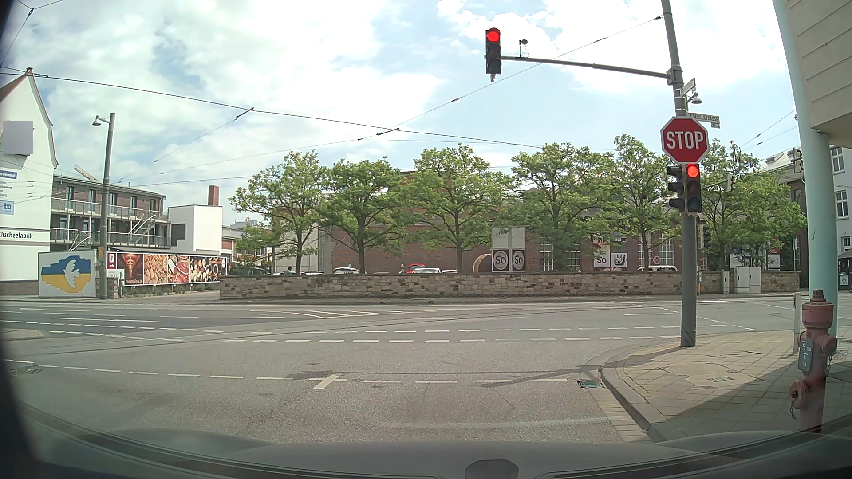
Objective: Follow the waypoints while adhering to traffic rules and regulations
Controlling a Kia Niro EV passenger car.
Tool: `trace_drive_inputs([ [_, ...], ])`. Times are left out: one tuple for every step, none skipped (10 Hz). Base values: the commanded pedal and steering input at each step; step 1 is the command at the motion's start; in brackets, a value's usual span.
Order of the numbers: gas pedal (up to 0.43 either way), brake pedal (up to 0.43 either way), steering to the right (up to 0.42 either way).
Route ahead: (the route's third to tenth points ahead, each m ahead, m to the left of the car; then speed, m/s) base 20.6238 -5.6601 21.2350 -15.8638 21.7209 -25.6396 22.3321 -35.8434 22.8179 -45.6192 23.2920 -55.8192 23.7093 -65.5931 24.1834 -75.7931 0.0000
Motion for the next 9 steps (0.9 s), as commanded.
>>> trace_drive_inputs([
  [0.0,0.323,0.036],
  [0.0,0.323,0.035],
  [0.0,0.323,0.036],
  [0.0,0.323,0.036],
  [0.0,0.323,0.036],
  [0.0,0.323,0.036],
  [0.0,0.323,0.036],
  [0.0,0.323,0.035],
  [0.0,0.323,0.036],
])
